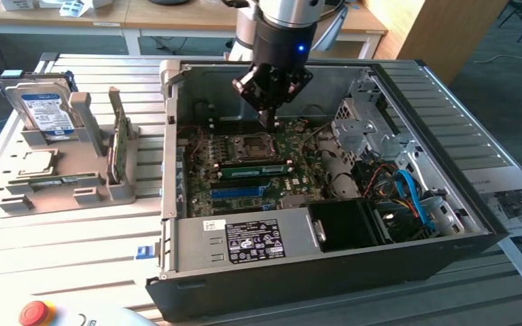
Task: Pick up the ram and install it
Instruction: 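Press down the ram until it locks into place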
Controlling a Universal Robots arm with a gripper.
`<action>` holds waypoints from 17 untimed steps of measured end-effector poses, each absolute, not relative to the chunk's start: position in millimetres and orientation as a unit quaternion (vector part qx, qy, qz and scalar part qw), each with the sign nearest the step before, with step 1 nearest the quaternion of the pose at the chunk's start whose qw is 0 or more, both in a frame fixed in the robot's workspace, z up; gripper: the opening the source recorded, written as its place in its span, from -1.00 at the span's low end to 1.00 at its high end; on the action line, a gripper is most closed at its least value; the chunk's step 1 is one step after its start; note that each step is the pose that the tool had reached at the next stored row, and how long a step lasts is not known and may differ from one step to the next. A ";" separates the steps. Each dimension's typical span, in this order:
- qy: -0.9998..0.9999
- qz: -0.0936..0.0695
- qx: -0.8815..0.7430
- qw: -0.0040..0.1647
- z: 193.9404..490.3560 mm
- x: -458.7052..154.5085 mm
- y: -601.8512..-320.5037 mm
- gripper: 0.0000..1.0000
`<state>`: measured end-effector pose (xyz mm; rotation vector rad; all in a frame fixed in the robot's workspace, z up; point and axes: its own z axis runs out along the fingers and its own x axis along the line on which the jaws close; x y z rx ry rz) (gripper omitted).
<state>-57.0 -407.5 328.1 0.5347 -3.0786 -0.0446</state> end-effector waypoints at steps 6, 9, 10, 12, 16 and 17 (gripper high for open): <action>-0.991 -0.015 0.130 0.008 328.1 -57.0 -407.5 -0.79; -0.994 -0.015 0.110 0.007 328.0 -57.0 -407.4 -0.79; -0.995 -0.015 0.103 0.007 328.0 -57.0 -407.5 -0.79; -0.996 -0.015 0.089 0.007 328.0 -57.0 -407.4 -0.79; -0.998 -0.015 0.062 0.007 327.9 -57.0 -407.5 -0.79; -0.998 -0.015 0.055 0.007 327.9 -57.0 -407.5 -0.79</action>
